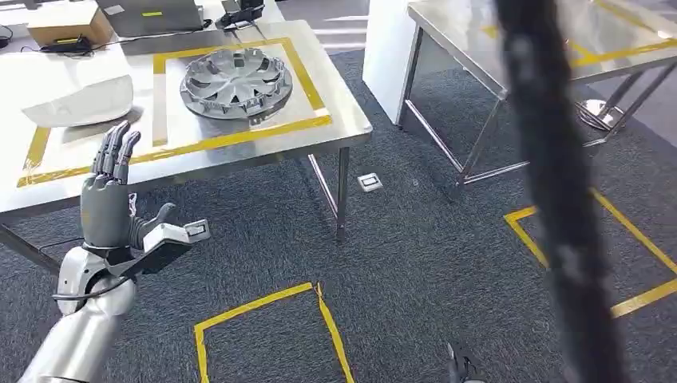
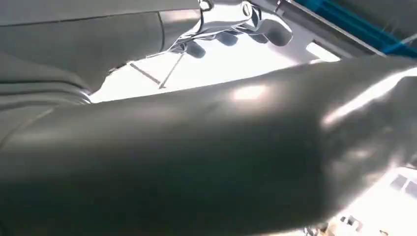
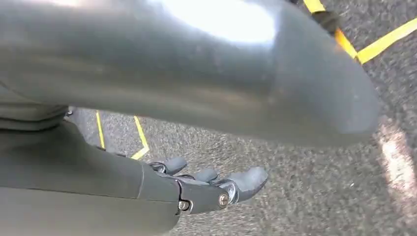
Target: Take the parts from the cabinet and place them on the table.
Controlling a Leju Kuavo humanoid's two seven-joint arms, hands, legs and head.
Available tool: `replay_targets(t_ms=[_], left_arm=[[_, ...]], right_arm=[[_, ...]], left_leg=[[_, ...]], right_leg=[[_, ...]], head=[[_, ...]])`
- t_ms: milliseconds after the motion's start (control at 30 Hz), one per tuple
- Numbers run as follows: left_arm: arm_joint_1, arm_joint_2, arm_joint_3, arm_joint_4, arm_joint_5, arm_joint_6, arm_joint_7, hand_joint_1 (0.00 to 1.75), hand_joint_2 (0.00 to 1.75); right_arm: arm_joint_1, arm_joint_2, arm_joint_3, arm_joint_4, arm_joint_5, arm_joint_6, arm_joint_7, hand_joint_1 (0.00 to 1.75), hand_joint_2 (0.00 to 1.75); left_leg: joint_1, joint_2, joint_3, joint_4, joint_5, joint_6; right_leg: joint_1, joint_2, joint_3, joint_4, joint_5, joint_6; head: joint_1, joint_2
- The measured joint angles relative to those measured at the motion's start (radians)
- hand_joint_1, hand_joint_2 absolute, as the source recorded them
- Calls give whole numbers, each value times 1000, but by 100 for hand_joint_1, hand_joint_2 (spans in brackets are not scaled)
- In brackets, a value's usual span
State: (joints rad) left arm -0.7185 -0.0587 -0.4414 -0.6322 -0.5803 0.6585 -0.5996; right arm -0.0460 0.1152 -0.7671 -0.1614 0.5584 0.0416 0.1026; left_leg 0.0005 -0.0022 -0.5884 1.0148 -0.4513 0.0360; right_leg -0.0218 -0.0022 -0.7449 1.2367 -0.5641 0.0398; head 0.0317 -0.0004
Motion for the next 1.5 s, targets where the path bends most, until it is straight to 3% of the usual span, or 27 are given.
replay_targets(t_ms=[33,67,133,167,200,233,333,367,400,467,500,533,600,667,733,833,867,967,1000,1033,1100,1167,1233,1367,1400,1433,1500], left_arm=[[12,1,0,20,17,-4,-7,0,0],[24,2,0,37,31,-6,-15,0,0],[47,5,0,64,53,-3,-32,0,0],[54,5,0,79,65,-1,-34,0,0],[62,3,0,92,75,0,-36,0,0],[73,5,1,109,83,4,-34,0,0],[126,4,4,167,101,9,-4,0,0],[143,10,9,188,112,5,5,0,0],[159,12,11,205,120,-3,17,0,0],[189,19,22,241,134,-22,42,0,0],[207,23,28,260,141,-39,69,0,0],[225,29,34,278,148,-61,106,0,0],[272,36,48,315,172,-111,226,0,0],[337,47,75,350,195,-161,377,0,0],[402,62,94,370,187,-194,484,0,0],[493,81,108,408,210,-238,674,0,0],[527,86,124,416,236,-239,686,0,0],[593,94,185,432,340,-238,678,0,0],[611,94,211,435,369,-238,678,0,0],[625,94,235,440,387,-238,682,0,0],[646,93,268,446,401,-239,691,0,0],[656,92,289,451,402,-239,696,0,0],[660,85,309,453,414,-239,700,0,0],[670,72,333,454,408,-244,648,0,0],[671,69,333,455,401,-245,635,0,0],[672,64,333,456,396,-248,626,0,0],[669,55,332,456,383,-253,614,0,0]], right_arm=[[0,0,-2,0,1,0,-1,0,0],[0,0,-4,0,1,0,-1,0,0],[1,0,-7,0,0,-1,-1,0,0],[0,0,-8,0,-1,-3,-1,0,0],[-4,-3,-10,-1,-2,-6,0,0,0],[-6,-3,-13,-1,-4,-8,1,0,0],[-5,-3,-23,-1,-11,-16,14,0,0],[-5,0,-24,0,-13,-18,20,0,0],[-6,0,-26,0,-14,-20,22,0,0],[-4,0,-32,0,-17,-24,21,0,0],[-3,0,-36,0,-19,-24,21,0,0],[-2,0,-39,0,-19,-24,20,0,0],[-1,0,-42,0,-19,-17,18,0,0],[0,0,-45,0,-13,-8,15,0,0],[6,-1,-46,0,-1,-6,14,0,0],[7,-3,-46,0,11,-4,17,0,0],[11,-5,-46,0,15,-4,21,0,0],[13,-5,-46,0,20,-8,30,0,0],[10,-8,-46,0,27,-9,37,0,0],[9,-8,-46,0,32,-9,45,0,0],[12,-10,-46,0,41,-9,53,0,0],[10,-13,-46,0,46,-9,56,0,0],[3,-17,-45,-1,52,-8,56,0,0],[4,-19,-39,-1,67,-6,60,0,0],[1,-19,-38,-1,70,-5,58,0,0],[-1,-20,-37,-1,70,-3,53,0,0],[1,-20,-36,-1,71,3,40,0,0]], left_leg=[[-4,1,-21,2,15,1],[-7,2,-35,2,26,2],[-12,2,-59,6,43,0],[-12,1,-67,8,51,-2],[-12,3,-73,9,58,-5],[-13,3,-74,8,65,-11],[-11,5,-69,-8,94,-30],[-14,3,-76,-10,94,-36],[-12,-1,-91,15,46,-44],[-4,0,-128,154,-81,-56],[-1,0,-145,234,-122,-61],[0,0,-150,287,-129,-65],[4,0,-107,280,-71,-67],[5,1,11,141,-28,-64],[-3,0,116,-17,-99,-47],[-9,0,102,-10,-83,-29],[-2,6,95,-17,-70,-16],[-4,8,51,-15,-36,-1],[-5,10,33,-14,-23,-1],[-6,11,20,-12,-11,-1],[-6,11,-18,-4,14,-4],[-6,10,-50,5,32,-9],[-9,7,-65,13,50,-20],[-6,5,-64,-10,93,-47],[0,2,-72,3,67,-50],[0,2,-88,42,-1,-53],[5,2,-124,194,-131,-62]], right_leg=[[4,0,-9,80,-14,-3],[6,0,10,83,10,-8],[15,0,106,-22,77,-22],[21,2,172,-107,86,-31],[27,2,221,-192,39,-47],[30,3,245,-231,31,-47],[33,4,234,-236,54,-61],[21,0,231,-246,71,-63],[20,0,218,-248,84,-68],[18,0,189,-247,106,-73],[17,0,173,-246,117,-73],[17,0,158,-244,128,-72],[16,-1,126,-239,148,-69],[16,4,95,-231,166,-63],[19,7,87,-221,178,-51],[14,9,91,-230,201,-32],[12,10,87,-226,201,-26],[8,6,41,-73,14,-11],[8,6,24,8,-37,-9],[9,6,18,70,-57,-9],[9,6,61,83,-4,-11],[11,6,178,-55,55,-17],[20,8,299,-245,-11,-30],[22,4,273,-248,26,-57],[18,-4,260,-250,39,-64],[17,-3,245,-250,52,-74],[18,-4,214,-249,78,-75]], head=[[0,0],[0,0],[0,0],[0,0],[0,0],[-1,0],[0,0],[0,0],[-1,0],[-3,0],[-2,0],[-2,0],[-2,0],[-2,0],[0,0],[-4,0],[-7,0],[-3,0],[-4,0],[-4,0],[-4,0],[-3,0],[-3,0],[-3,0],[-5,0],[-10,0],[-10,0]])
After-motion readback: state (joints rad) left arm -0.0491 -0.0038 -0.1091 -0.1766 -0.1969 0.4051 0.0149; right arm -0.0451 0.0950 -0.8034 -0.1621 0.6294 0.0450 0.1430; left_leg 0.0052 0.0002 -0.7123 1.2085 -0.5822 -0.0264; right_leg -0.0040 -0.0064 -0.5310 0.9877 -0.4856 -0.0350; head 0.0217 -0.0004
